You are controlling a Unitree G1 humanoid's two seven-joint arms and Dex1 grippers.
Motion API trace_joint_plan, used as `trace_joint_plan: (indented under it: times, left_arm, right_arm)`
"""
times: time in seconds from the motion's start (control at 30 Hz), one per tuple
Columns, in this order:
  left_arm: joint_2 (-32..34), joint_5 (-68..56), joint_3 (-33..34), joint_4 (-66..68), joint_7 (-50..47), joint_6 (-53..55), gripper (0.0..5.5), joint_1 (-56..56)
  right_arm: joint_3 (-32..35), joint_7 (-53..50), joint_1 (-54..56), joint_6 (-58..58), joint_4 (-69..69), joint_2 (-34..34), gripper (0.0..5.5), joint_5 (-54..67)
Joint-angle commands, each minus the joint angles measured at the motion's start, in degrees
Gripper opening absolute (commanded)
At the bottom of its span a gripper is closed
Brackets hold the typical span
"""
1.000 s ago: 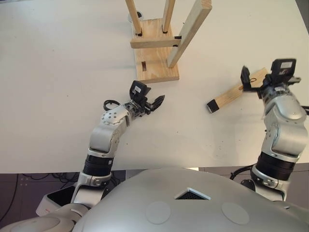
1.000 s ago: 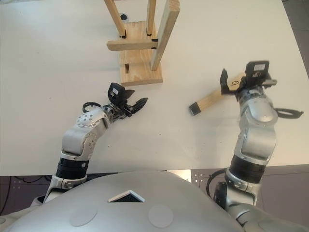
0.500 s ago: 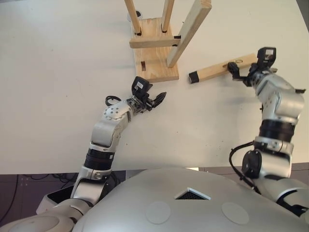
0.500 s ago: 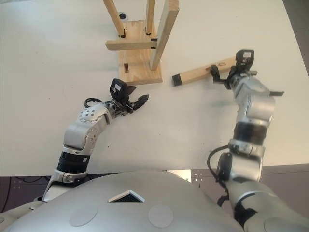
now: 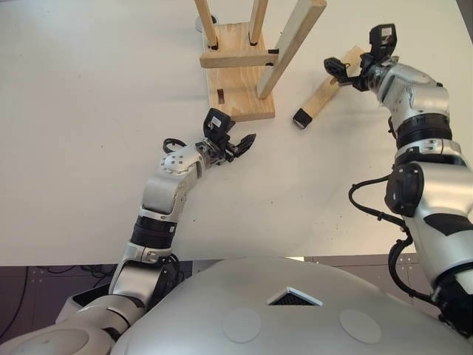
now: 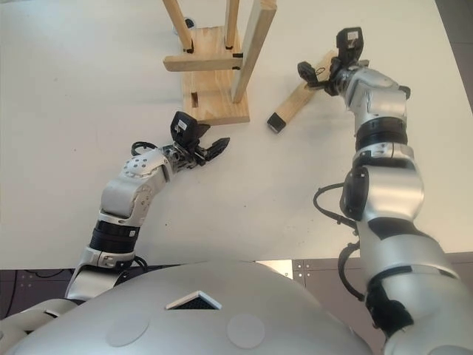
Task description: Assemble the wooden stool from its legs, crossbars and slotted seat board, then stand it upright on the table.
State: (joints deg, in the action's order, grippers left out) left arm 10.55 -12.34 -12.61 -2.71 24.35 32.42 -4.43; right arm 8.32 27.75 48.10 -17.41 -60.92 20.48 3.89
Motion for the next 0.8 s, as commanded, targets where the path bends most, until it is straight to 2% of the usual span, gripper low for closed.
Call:
trace_joint_plan:
  times: [0.03,0.13,0.27,0.33,0.43,0.53,0.67,0.8]
  left_arm:
    - [-0.3,1.5,-0.5,3.3,-0.7,0.6,3.42,-0.8]
    - [-0.6,1.6,-0.7,3.8,-0.9,0.2,3.42,-1.1]
    - [-1.0,1.9,-0.5,3.6,-1.5,-0.3,3.42,0.1]
    - [-1.3,1.9,-0.5,2.9,-1.6,-0.1,3.42,0.8]
    - [-1.1,0.4,0.0,-1.0,-1.0,1.0,3.42,2.4]
    - [-0.3,-3.8,1.6,-9.3,1.1,3.9,3.42,2.9]
    - [1.2,-9.4,7.7,-17.6,1.0,8.7,3.42,-1.2]
    - [3.5,-8.5,9.3,-17.7,-0.7,11.0,3.42,-3.4]
  right_arm:
    - [-3.5,-0.2,4.0,3.0,-4.3,-3.1,5.36,-2.9]
    - [-4.9,-3.8,4.0,6.0,-5.5,-2.1,5.36,-5.1]
    - [0.2,-13.1,1.3,8.6,1.0,0.1,5.36,-2.6]
    - [0.8,-14.9,-3.4,6.5,11.1,-0.6,5.36,-1.9]
    - [-0.2,-16.7,-12.9,-4.0,32.4,-3.4,5.36,-0.3]
    - [-2.0,-18.8,-19.9,-12.0,43.4,-7.4,5.36,0.3]
    - [-4.1,-20.4,-25.6,-15.8,47.0,-9.2,5.36,-0.8]
    - [-4.1,-20.6,-27.9,-16.1,45.2,-8.0,5.36,-0.8]
